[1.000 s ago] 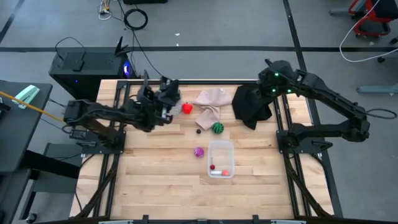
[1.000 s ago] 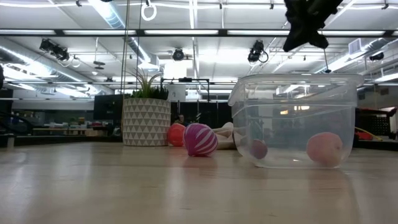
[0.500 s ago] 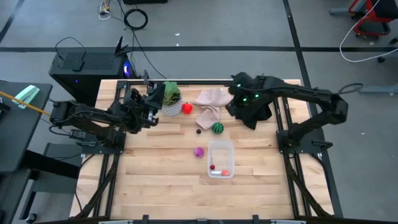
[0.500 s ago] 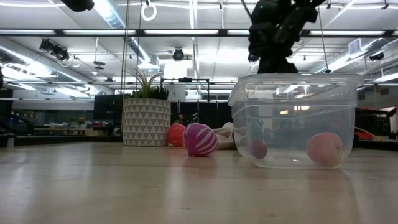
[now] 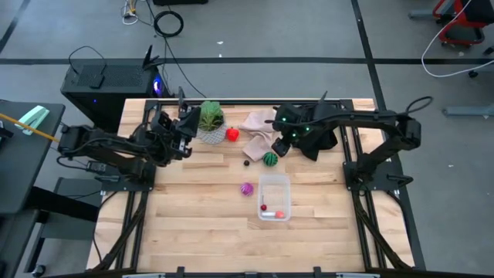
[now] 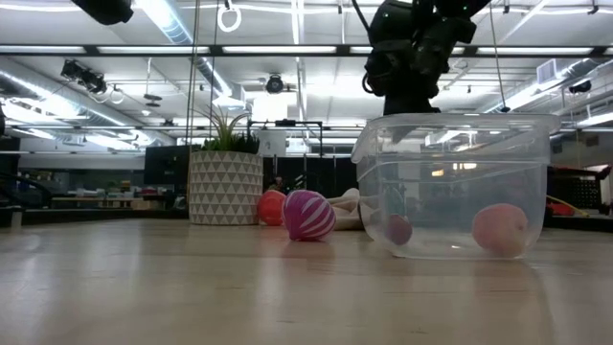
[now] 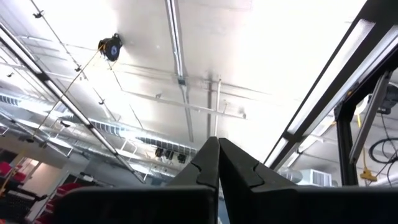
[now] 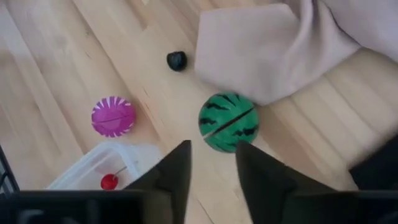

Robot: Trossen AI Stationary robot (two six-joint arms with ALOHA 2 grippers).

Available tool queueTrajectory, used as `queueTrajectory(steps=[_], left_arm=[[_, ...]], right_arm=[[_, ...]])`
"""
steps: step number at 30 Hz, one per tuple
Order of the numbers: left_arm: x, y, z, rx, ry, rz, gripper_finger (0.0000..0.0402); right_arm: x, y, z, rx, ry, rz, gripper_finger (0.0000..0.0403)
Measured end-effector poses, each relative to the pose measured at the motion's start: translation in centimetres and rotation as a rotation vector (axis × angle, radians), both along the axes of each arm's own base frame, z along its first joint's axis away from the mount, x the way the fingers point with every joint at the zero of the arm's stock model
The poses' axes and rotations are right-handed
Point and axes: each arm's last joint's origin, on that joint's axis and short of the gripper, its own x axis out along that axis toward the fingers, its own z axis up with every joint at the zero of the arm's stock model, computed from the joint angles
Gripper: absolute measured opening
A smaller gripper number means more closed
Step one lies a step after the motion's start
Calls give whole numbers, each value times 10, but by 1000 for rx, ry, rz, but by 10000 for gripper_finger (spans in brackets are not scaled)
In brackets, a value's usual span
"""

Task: Pick and placing Produce into tupperware
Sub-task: Put the green watermelon into the transparent bin

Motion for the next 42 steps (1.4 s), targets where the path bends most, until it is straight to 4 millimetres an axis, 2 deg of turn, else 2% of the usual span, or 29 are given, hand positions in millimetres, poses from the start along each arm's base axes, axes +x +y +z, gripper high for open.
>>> queueTrajectory(steps=[8, 14, 25, 32, 42], left_arm=[[-17, 1, -5, 0, -3, 0, 19], [-26, 1, -9, 1, -2, 1, 10], [-27, 1, -9, 3, 0, 3, 19], [-27, 1, -9, 2, 0, 3, 10], [-27, 1, -9, 1, -1, 1, 24]], right_arm=[[14, -2, -14, 30, 3, -58, 249], [21, -6, -32, 50, 86, -175, 298], [31, -1, -53, 140, 175, -347, 301], [33, 3, -57, 117, 192, -366, 300], [34, 4, -57, 96, 187, -312, 316]])
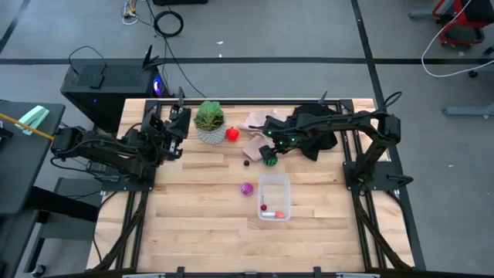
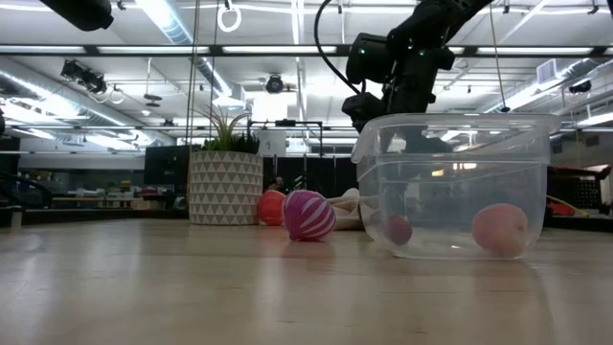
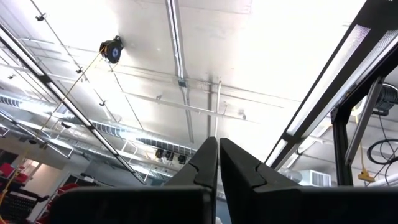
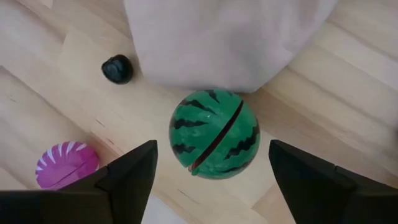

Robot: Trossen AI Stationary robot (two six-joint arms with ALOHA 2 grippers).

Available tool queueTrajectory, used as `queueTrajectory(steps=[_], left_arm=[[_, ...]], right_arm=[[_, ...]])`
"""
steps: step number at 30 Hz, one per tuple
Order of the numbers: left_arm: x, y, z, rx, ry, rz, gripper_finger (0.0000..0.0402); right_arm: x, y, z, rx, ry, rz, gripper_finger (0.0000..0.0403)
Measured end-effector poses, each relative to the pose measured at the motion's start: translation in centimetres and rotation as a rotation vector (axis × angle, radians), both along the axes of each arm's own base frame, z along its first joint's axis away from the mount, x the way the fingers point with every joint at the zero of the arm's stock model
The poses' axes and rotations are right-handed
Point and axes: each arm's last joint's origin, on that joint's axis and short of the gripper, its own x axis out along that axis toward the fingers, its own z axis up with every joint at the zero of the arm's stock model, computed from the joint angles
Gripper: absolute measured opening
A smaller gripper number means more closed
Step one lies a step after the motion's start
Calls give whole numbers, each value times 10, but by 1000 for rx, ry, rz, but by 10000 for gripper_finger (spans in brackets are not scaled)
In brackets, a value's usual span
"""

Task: Pick and placing Produce into tupperware
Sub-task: Put the green watermelon into the transparent bin

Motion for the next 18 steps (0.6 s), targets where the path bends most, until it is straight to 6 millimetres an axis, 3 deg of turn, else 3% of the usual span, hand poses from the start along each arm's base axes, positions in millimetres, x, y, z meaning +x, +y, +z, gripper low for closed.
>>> queueTrajectory(steps=[11, 18], left_arm=[[0, 0, 0, 0, 0, 0, 13], [0, 0, 0, 0, 0, -1, 19]], right_arm=[[2, -1, -1, 18, -9, -58, 340], [8, 1, -21, 38, 57, -66, 337]])
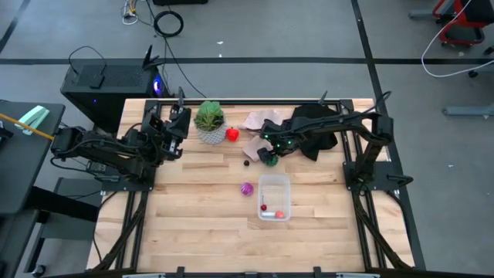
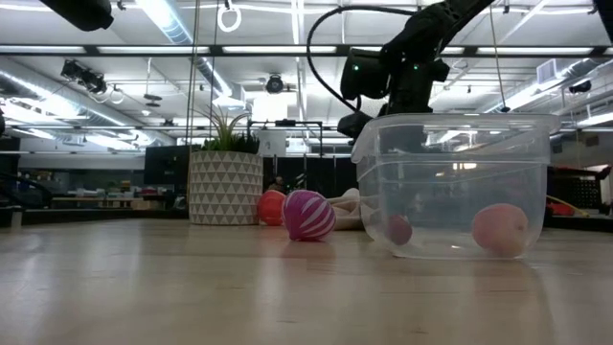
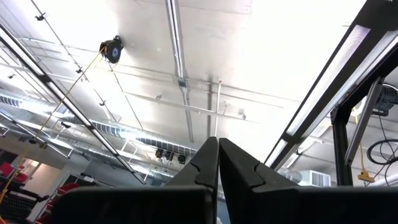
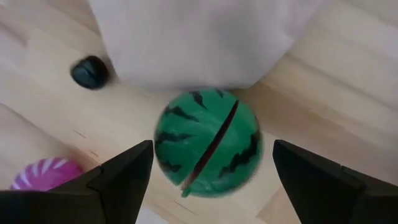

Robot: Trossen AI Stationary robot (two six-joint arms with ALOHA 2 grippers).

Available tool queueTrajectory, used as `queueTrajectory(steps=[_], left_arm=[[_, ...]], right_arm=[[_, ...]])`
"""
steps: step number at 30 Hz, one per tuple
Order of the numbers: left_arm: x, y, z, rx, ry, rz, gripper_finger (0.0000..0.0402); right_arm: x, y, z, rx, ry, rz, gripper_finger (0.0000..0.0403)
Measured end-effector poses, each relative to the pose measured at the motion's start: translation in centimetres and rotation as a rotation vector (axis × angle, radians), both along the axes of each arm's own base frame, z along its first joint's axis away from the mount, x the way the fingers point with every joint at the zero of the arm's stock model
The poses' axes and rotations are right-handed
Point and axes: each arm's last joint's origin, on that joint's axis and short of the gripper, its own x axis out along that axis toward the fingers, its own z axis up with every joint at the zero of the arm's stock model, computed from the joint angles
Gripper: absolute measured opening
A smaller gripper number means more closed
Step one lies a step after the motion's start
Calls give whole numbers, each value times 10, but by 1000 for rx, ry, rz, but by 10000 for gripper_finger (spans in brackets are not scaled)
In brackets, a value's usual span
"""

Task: Pick and placing Produce into tupperware
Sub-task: Put the green watermelon into the transparent bin

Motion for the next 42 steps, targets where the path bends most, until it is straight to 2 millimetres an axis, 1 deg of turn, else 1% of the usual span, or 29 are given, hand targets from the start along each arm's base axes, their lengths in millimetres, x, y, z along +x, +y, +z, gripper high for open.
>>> queueTrajectory(steps=[3, 8, 16, 20, 27, 34, 39, 42], left_arm=[[0, 0, 0, 0, 0, 0, 14], [0, 0, 0, 0, 0, -1, 9], [0, 0, 0, 0, 0, 0, 23], [0, 0, 0, 0, 0, 0, 20], [0, 0, 0, 0, 0, 0, 9], [0, 0, 0, 0, 0, 0, 23], [0, 0, 0, 0, 1, 0, 17], [0, 0, 0, 0, 1, 1, 11]], right_arm=[[1, 0, -4, 4, 13, -5, 337], [1, -1, -4, -2, 13, -11, 337], [3, 5, -9, 12, 32, 8, 333], [5, 8, -13, 23, 39, 20, 323], [6, 7, -11, 13, 27, 17, 307], [6, 7, -11, 11, 27, 19, 300], [5, 7, -10, 14, 25, 21, 300], [6, 7, -3, 10, 12, 34, 300]])
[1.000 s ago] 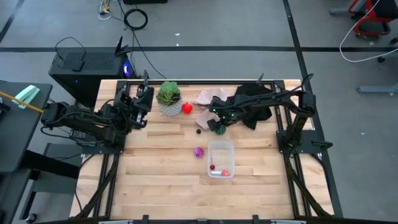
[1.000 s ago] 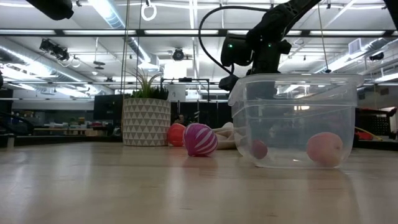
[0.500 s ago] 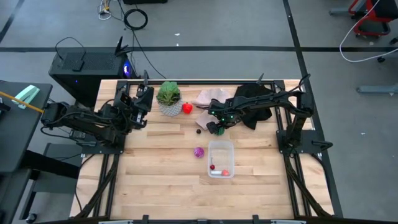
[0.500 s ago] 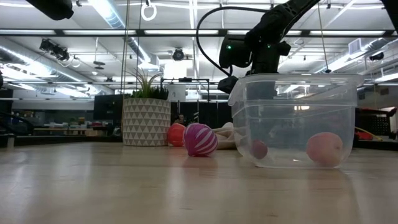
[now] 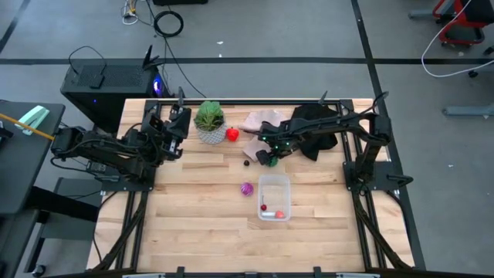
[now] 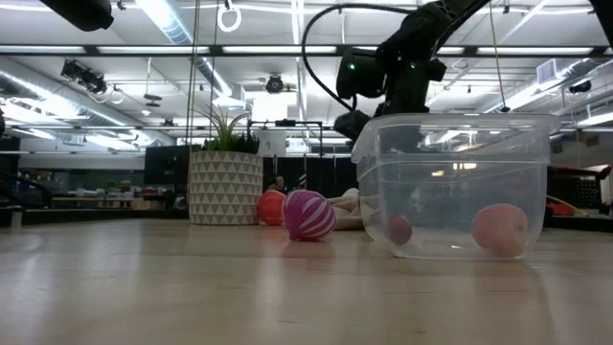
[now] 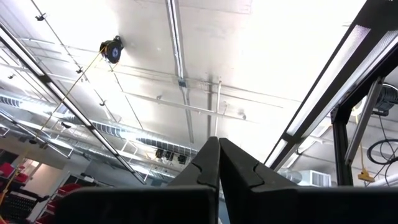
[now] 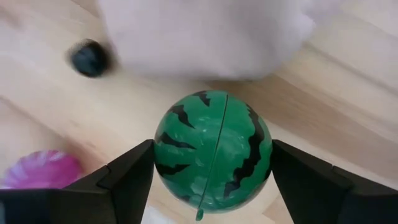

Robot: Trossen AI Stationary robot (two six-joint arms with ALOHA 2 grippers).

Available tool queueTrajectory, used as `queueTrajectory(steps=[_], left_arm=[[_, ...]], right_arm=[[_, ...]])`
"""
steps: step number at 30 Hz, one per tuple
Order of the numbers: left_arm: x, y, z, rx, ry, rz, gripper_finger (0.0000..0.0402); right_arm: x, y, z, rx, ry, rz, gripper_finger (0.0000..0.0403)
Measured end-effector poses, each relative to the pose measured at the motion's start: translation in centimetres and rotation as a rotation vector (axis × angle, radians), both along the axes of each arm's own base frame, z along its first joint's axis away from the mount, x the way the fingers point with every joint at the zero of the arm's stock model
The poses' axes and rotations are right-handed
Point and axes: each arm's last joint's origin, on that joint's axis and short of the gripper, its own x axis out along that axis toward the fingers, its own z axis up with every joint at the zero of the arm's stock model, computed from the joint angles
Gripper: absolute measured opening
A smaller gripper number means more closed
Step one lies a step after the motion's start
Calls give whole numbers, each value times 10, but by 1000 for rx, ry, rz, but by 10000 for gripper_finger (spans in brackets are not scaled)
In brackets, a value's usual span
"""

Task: Pick and placing Produce into tupperware
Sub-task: Put the green watermelon into the transparent bin

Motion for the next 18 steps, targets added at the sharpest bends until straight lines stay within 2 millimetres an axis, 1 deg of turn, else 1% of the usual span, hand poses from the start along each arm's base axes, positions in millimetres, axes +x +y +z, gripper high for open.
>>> queueTrajectory(steps=[4, 7, 11, 14, 18], left_arm=[[0, 0, 0, 0, 1, 0, 9], [0, 0, 0, 0, 3, 0, 17], [0, 0, 0, 0, 4, 0, 24], [0, 0, 0, 0, 4, 0, 19], [0, 0, 0, 0, 4, 0, 11]], right_arm=[[7, -1, 15, -4, -46, 32, 300], [16, 1, 33, -17, -85, 78, 300], [26, 10, 61, -54, -130, 197, 300], [31, 16, 82, -83, -156, 279, 300], [34, 26, 102, -116, -172, 370, 300]])
